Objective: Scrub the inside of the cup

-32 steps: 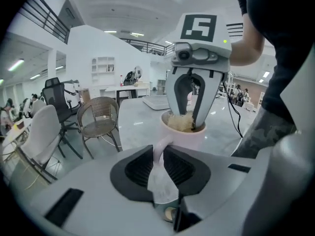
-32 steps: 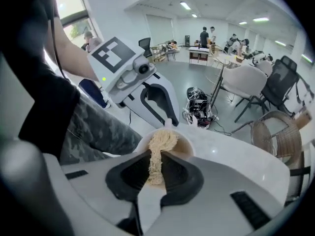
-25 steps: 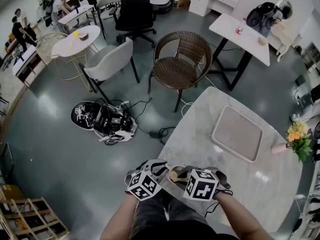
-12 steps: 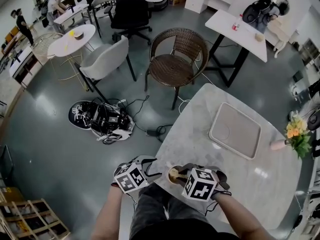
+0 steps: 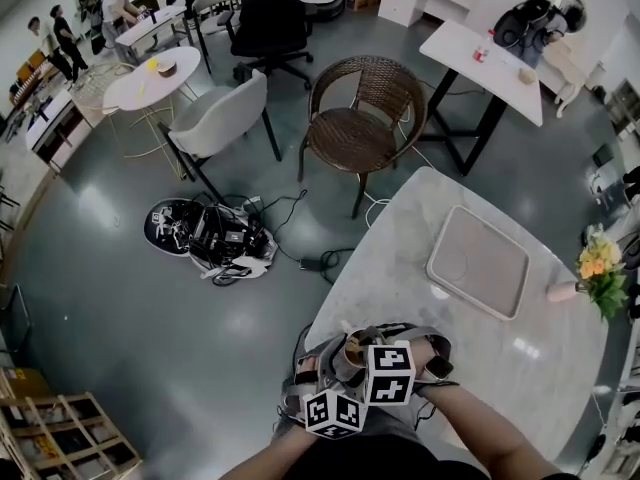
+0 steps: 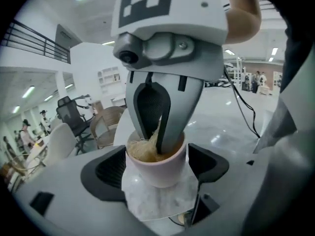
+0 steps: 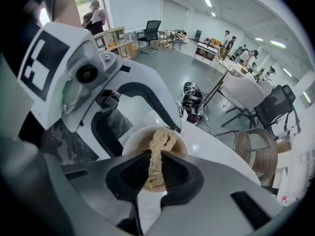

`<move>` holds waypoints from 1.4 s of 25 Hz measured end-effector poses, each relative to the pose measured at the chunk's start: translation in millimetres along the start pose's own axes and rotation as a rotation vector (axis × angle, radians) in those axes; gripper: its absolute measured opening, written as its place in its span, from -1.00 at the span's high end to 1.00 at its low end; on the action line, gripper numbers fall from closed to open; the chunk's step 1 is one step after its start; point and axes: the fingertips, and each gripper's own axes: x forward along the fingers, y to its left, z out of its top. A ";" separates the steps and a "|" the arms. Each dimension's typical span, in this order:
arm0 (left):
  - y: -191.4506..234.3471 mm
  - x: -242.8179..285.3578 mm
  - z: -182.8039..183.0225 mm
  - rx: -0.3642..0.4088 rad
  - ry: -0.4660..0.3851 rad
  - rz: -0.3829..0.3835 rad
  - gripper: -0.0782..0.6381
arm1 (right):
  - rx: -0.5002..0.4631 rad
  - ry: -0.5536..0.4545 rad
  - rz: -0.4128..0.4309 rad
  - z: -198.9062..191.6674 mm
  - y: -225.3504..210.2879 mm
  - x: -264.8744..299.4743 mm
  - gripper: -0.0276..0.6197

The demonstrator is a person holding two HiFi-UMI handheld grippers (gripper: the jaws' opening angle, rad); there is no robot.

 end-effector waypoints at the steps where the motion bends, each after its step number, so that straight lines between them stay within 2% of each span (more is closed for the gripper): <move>1: 1.8 2.4 1.1 0.002 0.012 0.026 -0.31 | -0.006 0.007 0.001 1.2 -0.2 1.3 0.73; 3: 4.4 5.1 2.2 0.011 0.017 0.044 -0.33 | 0.003 0.004 0.015 3.4 -0.4 1.8 0.73; 6: 3.0 6.1 -0.2 0.042 -0.019 -0.009 -0.33 | 0.053 -0.045 0.070 5.8 3.0 -0.2 0.73; 9: 4.9 5.3 -0.8 0.115 -0.038 -0.107 -0.33 | 0.101 -0.127 0.117 9.9 5.3 -10.5 0.73; 13: 9.6 4.7 -3.3 0.245 -0.055 -0.269 -0.33 | 0.142 -0.215 0.120 18.1 4.3 -27.0 0.73; 19: 10.2 4.7 -6.0 0.471 -0.067 -0.528 -0.33 | 0.142 -0.244 0.102 23.9 4.1 -39.7 0.73; 21: 9.5 4.8 -6.0 0.530 -0.083 -0.590 -0.33 | 0.142 -0.248 0.096 23.3 3.7 -41.4 0.73; 23: 10.6 6.0 -6.6 0.553 -0.079 -0.622 -0.33 | 0.130 -0.241 0.068 20.4 -0.3 -41.4 0.73; 25: 14.1 7.0 -7.7 0.501 -0.060 -0.613 -0.35 | 0.085 -0.215 0.016 16.3 -5.4 -40.5 0.73; 27: 19.8 4.3 -9.0 0.381 -0.059 -0.553 -0.41 | 0.000 -0.176 -0.036 13.2 -7.4 -38.1 0.73; 29: 27.3 -1.1 -9.8 0.231 -0.083 -0.441 -0.47 | -0.087 -0.137 -0.074 12.5 -7.5 -34.7 0.73; 31: 32.6 -5.9 -9.3 0.096 -0.113 -0.299 -0.49 | -0.148 -0.102 -0.093 11.6 -7.8 -30.4 0.73; 33: 31.3 -8.0 -9.8 -0.010 -0.122 -0.184 -0.50 | -0.203 -0.068 -0.103 10.0 -8.5 -24.7 0.73; 35: 25.2 -5.8 -11.3 -0.089 -0.114 -0.120 -0.50 | -0.263 -0.035 -0.109 8.6 -10.3 -19.7 0.73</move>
